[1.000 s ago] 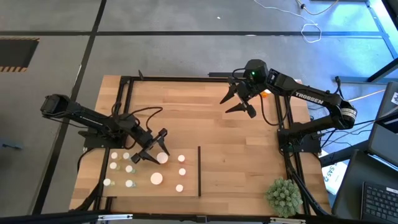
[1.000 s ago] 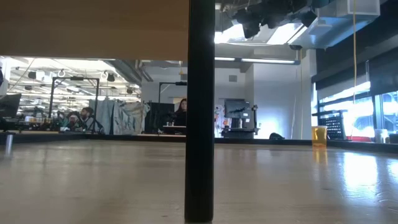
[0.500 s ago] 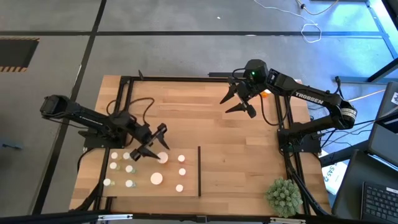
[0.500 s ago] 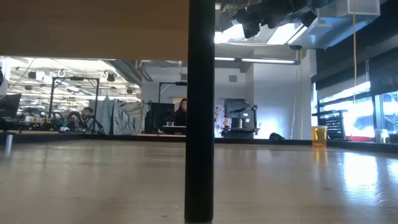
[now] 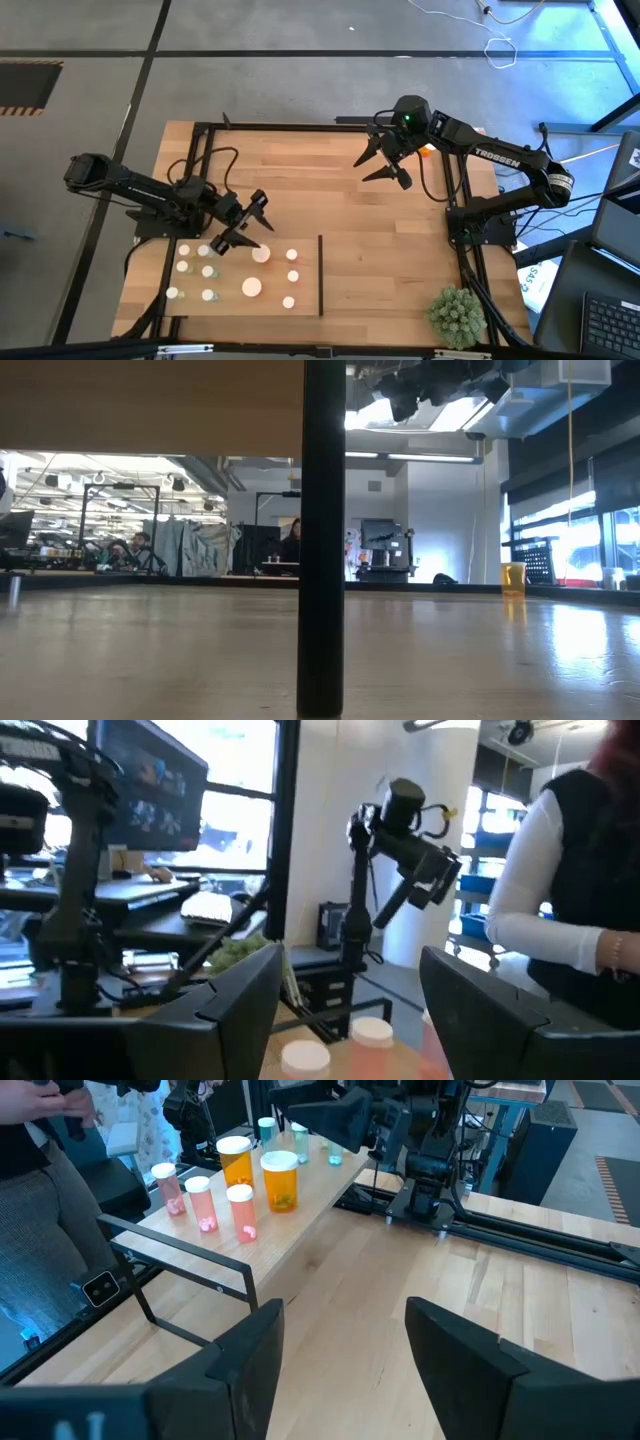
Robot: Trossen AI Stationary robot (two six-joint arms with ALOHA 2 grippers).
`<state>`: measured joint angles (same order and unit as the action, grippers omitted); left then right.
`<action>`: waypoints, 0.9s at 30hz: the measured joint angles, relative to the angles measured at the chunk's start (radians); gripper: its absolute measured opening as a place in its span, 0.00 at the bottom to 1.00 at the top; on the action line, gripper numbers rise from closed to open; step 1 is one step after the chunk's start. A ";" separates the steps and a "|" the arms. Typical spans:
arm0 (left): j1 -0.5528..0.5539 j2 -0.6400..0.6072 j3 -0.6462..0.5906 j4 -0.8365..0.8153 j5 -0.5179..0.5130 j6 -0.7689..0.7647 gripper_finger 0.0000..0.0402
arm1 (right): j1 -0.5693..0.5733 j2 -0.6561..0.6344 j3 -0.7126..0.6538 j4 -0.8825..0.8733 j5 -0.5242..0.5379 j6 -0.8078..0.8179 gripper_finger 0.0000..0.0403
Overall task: Pick and place medicine bottles onto shelf by color
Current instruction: Put the top left orange pill bottle on the shelf aligned with the other orange pill bottle
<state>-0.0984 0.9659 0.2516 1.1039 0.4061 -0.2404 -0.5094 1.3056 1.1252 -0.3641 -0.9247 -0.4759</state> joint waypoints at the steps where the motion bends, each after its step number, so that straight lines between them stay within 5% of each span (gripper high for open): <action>1: 0.004 0.000 0.000 0.003 -0.010 -0.004 0.58 | 0.000 0.000 0.000 0.000 0.000 0.000 0.53; 5: 0.050 -0.012 0.002 -0.019 -0.076 -0.209 0.58 | 0.000 0.000 0.000 0.000 0.000 0.000 0.53; 12: 0.118 -0.039 0.084 -0.253 0.069 -0.289 0.57 | 0.000 0.000 0.000 0.000 0.000 0.000 0.53; 24: 0.170 -0.113 0.502 -1.334 0.093 -0.142 0.57 | 0.000 0.000 0.000 0.000 0.000 0.000 0.53; 27: 0.154 -0.071 0.581 -1.486 0.093 -0.136 0.57 | 0.000 0.000 0.000 0.000 0.000 0.000 0.53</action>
<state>0.0556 0.8950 0.8325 -0.3822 0.4992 -0.3768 -0.5094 1.3056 1.1252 -0.3641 -0.9245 -0.4759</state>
